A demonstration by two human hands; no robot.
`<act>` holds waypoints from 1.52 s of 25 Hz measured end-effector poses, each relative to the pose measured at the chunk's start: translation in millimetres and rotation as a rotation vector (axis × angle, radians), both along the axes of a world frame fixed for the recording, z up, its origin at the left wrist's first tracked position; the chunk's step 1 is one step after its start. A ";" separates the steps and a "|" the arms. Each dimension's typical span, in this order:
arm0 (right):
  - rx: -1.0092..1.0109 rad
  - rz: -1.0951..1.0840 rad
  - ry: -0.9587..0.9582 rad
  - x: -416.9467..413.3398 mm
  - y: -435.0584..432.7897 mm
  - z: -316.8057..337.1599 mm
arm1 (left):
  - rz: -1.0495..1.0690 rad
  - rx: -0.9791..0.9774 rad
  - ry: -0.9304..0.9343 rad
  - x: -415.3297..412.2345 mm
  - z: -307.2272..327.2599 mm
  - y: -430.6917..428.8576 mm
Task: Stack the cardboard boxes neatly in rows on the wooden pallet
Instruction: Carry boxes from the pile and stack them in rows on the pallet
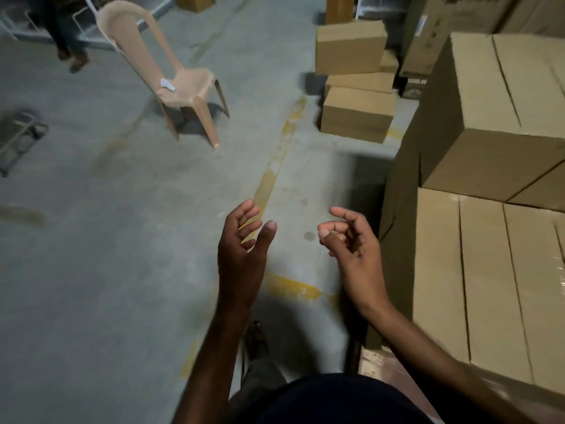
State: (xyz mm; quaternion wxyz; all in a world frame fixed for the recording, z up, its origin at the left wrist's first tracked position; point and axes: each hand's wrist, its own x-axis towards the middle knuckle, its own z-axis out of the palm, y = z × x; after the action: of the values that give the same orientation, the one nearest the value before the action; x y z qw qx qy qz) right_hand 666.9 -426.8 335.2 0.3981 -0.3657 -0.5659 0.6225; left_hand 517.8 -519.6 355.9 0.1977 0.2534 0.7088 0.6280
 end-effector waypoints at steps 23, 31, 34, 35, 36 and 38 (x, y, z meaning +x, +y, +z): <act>0.027 -0.502 -0.084 -365.7 427.0 8.9 | -0.506 0.064 -0.142 -408.3 0.4 495.7; -0.034 -0.578 -0.148 -494.4 609.0 -13.9 | -0.601 0.006 -0.153 -545.5 -18.6 711.7; -0.083 -0.691 -0.152 -545.5 675.3 -24.6 | -0.694 -0.031 -0.154 -598.7 -25.9 798.5; -0.099 -0.718 -0.156 -561.5 695.0 -22.6 | -0.723 -0.041 -0.151 -614.6 -23.6 826.4; -0.108 -0.735 -0.167 -574.7 713.6 -19.6 | -0.748 -0.053 -0.146 -626.9 -21.5 852.7; -0.141 -0.759 -0.194 -597.1 758.9 -16.6 | -0.800 -0.094 -0.147 -649.1 -23.2 914.2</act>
State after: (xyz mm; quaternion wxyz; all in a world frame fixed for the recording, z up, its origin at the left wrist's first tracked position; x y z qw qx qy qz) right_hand 69.9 332.1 318.6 0.5185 -0.6325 -0.3813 0.4310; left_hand -131.3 394.6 332.7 0.4878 0.4541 0.5664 0.4848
